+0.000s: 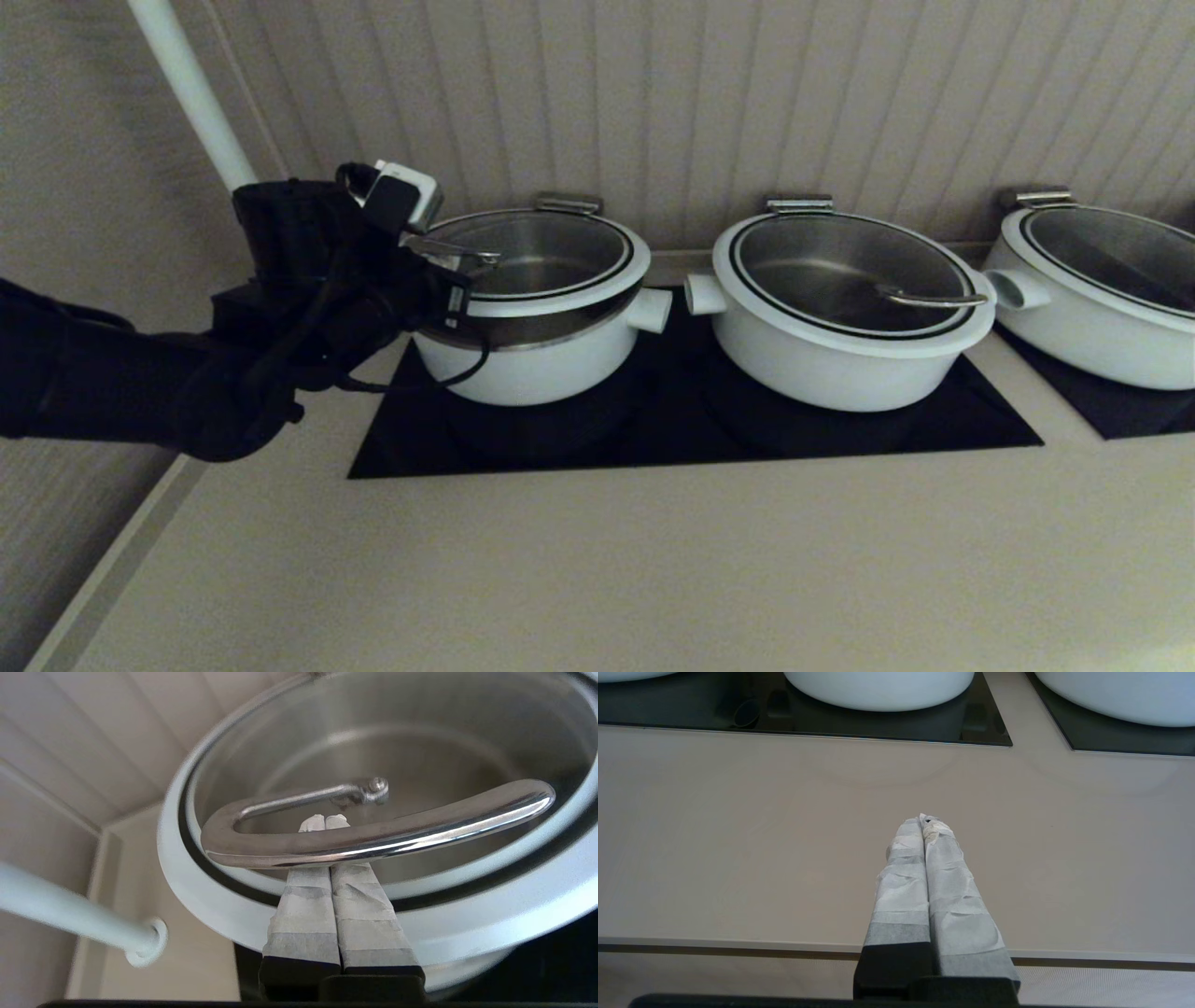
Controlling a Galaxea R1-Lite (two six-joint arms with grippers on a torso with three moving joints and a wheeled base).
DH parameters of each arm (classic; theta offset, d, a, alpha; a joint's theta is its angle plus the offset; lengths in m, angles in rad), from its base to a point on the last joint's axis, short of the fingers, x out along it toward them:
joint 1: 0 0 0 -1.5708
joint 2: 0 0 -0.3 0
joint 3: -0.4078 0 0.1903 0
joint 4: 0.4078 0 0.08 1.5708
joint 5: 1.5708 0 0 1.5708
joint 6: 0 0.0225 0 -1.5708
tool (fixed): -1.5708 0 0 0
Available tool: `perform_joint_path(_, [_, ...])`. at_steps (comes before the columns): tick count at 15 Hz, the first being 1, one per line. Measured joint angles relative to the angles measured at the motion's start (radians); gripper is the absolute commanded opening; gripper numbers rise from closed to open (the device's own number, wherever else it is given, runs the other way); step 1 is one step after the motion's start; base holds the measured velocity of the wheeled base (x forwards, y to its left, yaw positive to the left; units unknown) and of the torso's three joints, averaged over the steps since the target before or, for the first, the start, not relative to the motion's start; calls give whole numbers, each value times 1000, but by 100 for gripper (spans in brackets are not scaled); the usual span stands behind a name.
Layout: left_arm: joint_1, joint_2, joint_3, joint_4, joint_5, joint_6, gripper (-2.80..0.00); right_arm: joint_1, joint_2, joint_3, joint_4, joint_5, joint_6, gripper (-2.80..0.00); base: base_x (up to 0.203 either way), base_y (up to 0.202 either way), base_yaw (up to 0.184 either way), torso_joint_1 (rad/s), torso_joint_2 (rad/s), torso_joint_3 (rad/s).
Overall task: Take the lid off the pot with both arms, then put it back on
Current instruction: Open the food pot lid a small opening with the left arm, then hold the pot lid with the right arm
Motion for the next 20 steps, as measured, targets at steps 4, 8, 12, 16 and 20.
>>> perform_joint_path(4, [-1,-13,-16,4,-7,15,-280,0,0,0,-1,0,-3,-280,0,0,0,0,0,0])
perform_joint_path(8, [-2,-32,-13,58,-7,15,-280,0,0,0,0,7,-17,-280,0,0,0,0,0,0])
perform_joint_path(12, [-2,-43,-12,66,-7,14,-280,0,0,0,0,9,-17,-280,0,0,0,0,0,0])
perform_joint_path(16, [-1,-43,-11,64,-7,13,-280,3,0,0,-3,14,-30,-280,0,0,0,0,0,0])
perform_joint_path(20, [-1,-37,-10,61,-7,13,-280,5,0,-6,-20,36,-59,-280,0,0,0,0,0,0])
